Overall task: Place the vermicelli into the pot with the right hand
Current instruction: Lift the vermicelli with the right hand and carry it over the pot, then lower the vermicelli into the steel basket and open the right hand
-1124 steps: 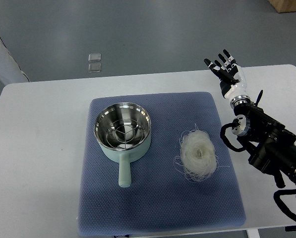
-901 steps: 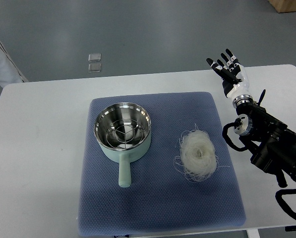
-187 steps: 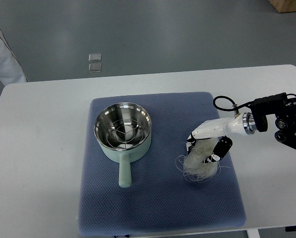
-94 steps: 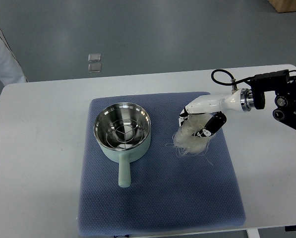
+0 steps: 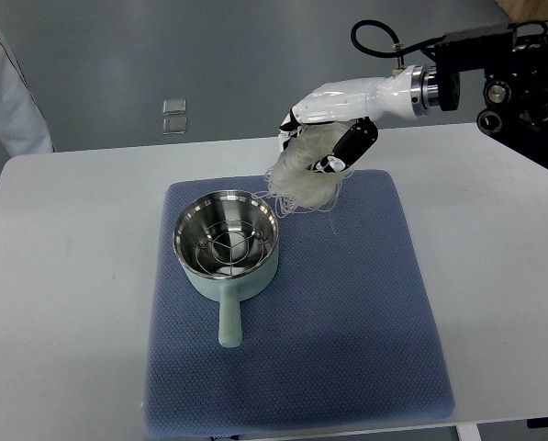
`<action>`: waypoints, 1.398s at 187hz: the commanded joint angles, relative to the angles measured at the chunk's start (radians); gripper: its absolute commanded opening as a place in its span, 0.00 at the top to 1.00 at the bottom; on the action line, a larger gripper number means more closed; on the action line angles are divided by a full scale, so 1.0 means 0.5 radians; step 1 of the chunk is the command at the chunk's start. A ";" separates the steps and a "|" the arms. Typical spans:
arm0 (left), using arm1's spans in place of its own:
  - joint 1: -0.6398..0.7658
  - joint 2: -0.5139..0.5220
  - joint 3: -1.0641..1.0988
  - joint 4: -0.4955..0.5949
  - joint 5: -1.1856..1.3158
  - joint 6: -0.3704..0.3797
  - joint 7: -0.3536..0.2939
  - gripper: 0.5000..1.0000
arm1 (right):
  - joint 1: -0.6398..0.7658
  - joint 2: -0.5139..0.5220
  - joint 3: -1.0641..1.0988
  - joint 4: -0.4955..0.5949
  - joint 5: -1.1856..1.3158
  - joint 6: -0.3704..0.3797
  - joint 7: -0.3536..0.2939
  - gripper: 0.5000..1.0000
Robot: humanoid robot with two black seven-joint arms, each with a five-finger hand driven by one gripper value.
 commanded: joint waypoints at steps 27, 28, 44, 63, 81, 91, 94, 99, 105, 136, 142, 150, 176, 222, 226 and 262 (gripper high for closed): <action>0.003 0.000 0.000 0.000 0.000 0.000 0.000 0.00 | 0.045 0.396 -0.001 -0.133 0.047 -0.041 -0.003 0.93; 0.003 0.000 0.000 0.000 0.000 0.000 0.000 0.00 | 0.045 0.396 -0.001 -0.133 0.047 -0.041 -0.003 0.93; 0.003 0.000 0.000 0.000 0.000 0.000 0.000 0.00 | 0.039 0.516 -0.001 -0.240 0.047 -0.056 -0.003 0.92; 0.003 0.000 -0.003 0.000 0.000 0.000 0.000 0.00 | -0.004 0.623 -0.004 -0.335 0.047 -0.108 -0.009 0.87; 0.003 0.000 -0.003 0.000 0.000 0.000 0.000 0.00 | -0.078 0.685 -0.004 -0.369 0.047 -0.163 -0.009 0.84; 0.003 0.000 -0.003 0.000 0.000 0.000 0.000 0.00 | -0.102 0.706 -0.010 -0.378 0.044 -0.182 -0.009 0.81; 0.003 0.000 -0.003 0.000 0.000 0.000 0.000 0.00 | -0.111 0.709 -0.013 -0.387 0.044 -0.191 -0.009 0.79; 0.003 0.000 -0.003 0.000 0.000 0.000 0.000 0.00 | -0.117 0.712 -0.016 -0.393 0.044 -0.197 -0.009 0.77; 0.003 0.000 -0.003 0.000 0.000 0.000 0.000 0.00 | -0.127 0.724 -0.016 -0.406 0.044 -0.203 -0.009 0.70; 0.006 0.000 -0.003 0.000 0.000 0.000 0.000 0.00 | -0.182 0.746 -0.016 -0.443 0.044 -0.209 -0.012 0.62; 0.003 0.000 -0.003 0.000 0.000 0.000 0.000 0.00 | -0.194 0.743 -0.013 -0.443 0.044 -0.212 -0.009 0.61; 0.003 0.000 -0.003 0.000 0.000 0.000 0.000 0.00 | -0.200 0.743 -0.013 -0.443 0.044 -0.216 -0.009 0.59; 0.003 0.000 -0.003 0.000 0.000 0.000 0.000 0.00 | -0.213 0.737 -0.019 -0.446 0.044 -0.237 -0.012 0.56; 0.003 0.000 -0.003 0.000 0.000 0.000 0.000 0.00 | -0.219 0.715 0.002 -0.452 0.050 -0.255 -0.009 0.30; 0.003 0.000 -0.003 0.000 0.000 0.000 0.000 0.00 | -0.219 0.715 0.002 -0.452 0.053 -0.255 -0.009 0.26; 0.003 0.000 -0.003 0.000 0.000 0.000 0.000 0.00 | -0.203 0.675 0.036 -0.452 0.056 -0.246 -0.006 0.20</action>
